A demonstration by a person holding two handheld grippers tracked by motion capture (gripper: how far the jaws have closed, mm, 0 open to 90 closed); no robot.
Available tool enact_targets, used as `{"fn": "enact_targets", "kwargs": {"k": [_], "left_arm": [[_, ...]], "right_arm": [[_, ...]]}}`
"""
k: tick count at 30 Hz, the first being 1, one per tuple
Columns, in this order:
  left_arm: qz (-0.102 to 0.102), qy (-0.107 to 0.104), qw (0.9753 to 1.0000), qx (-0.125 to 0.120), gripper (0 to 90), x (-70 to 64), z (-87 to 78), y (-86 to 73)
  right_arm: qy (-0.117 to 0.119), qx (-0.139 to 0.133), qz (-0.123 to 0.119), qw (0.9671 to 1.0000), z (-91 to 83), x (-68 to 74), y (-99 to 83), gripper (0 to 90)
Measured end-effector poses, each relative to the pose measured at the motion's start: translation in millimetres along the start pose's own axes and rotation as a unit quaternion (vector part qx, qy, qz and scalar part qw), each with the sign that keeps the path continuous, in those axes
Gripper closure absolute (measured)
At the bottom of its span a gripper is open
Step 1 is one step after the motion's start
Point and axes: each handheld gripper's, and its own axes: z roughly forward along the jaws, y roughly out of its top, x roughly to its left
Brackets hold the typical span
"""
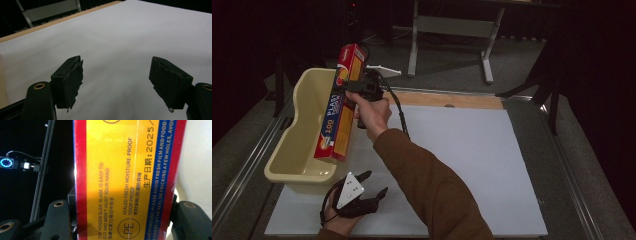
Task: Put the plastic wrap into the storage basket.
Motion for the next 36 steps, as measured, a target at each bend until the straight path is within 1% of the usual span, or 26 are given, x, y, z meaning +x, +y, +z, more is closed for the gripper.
{"fn": "enact_targets", "kwargs": {"k": [2, 3, 4, 7, 10, 14, 16, 17, 19, 21, 23, 28, 31, 35, 36], "left_arm": [[-0.001, -0.001, 1.0000, -0.001, 26.6, 0.0, 0.1, 0.0], [0.001, -0.002, 1.0000, 0.000, 26.6, 0.5, 0.2, 0.2], [0.002, -0.003, 1.0000, -0.001, 26.6, 0.4, 0.4, 0.3], [0.002, -0.003, 1.0000, -0.002, 26.6, -0.4, 0.5, 0.3], [0.005, -0.003, 1.0000, -0.002, 26.6, -0.4, -0.6, 0.5], [0.003, -0.002, 1.0000, -0.005, 26.6, -0.2, -1.3, 0.3], [0.002, -0.004, 1.0000, -0.003, 26.6, 0.2, -1.1, 0.1], [0.002, -0.004, 1.0000, -0.003, 26.6, 0.3, -0.8, 0.0], [0.002, -0.004, 1.0000, -0.003, 26.6, 0.2, -0.9, -0.1], [0.002, -0.003, 1.0000, -0.004, 26.6, 0.4, -1.0, 0.2], [0.000, -0.004, 1.0000, -0.004, 26.6, 0.8, -0.4, 0.4], [0.000, -0.007, 0.9999, -0.007, 26.6, 0.7, 0.5, 1.1], [-0.001, -0.008, 0.9999, -0.008, 26.6, 1.2, 0.1, 1.2], [-0.007, -0.008, 0.9999, -0.009, 26.6, 1.9, 0.5, 1.0], [-0.007, -0.008, 0.9999, -0.009, 26.6, 2.0, 0.5, 0.9]], "right_arm": [[0.001, 0.000, 0.002, 1.0000, 3.3, -0.2, -1.0, 40.9], [0.002, 0.000, 0.004, 1.0000, 6.3, -0.2, -2.2, 40.9], [-0.001, -0.002, 0.004, 1.0000, 11.7, -0.8, -4.6, 40.9], [-0.004, -0.006, 0.008, 0.9999, 20.6, -2.1, -8.0, 40.8], [-0.011, -0.007, 0.013, 0.9998, 29.3, -4.5, -11.4, 40.8], [-0.019, 0.004, 0.010, 0.9998, 40.0, -7.7, -16.2, 40.7], [-0.018, 0.008, 0.015, 0.9997, 44.4, -9.6, -18.3, 40.7], [-0.022, 0.009, 0.012, 0.9997, 46.3, -9.8, -19.7, 40.6], [-0.040, 0.006, 0.001, 0.9992, 50.5, -9.3, -23.4, 40.6], [-0.048, 0.011, 0.002, 0.9988, 54.7, -11.2, -25.8, 40.5], [-0.055, 0.020, 0.013, 0.9982, 58.0, -14.1, -27.9, 40.4], [-0.063, 0.025, 0.035, 0.9970, 62.9, -21.1, -29.9, 40.0], [-0.066, 0.033, 0.039, 0.9965, 64.2, -23.6, -29.4, 39.7], [-0.073, 0.036, 0.048, 0.9956, 66.2, -24.5, -29.4, 39.1], [-0.074, 0.039, 0.053, 0.9951, 66.6, -25.2, -29.1, 38.8]]}}
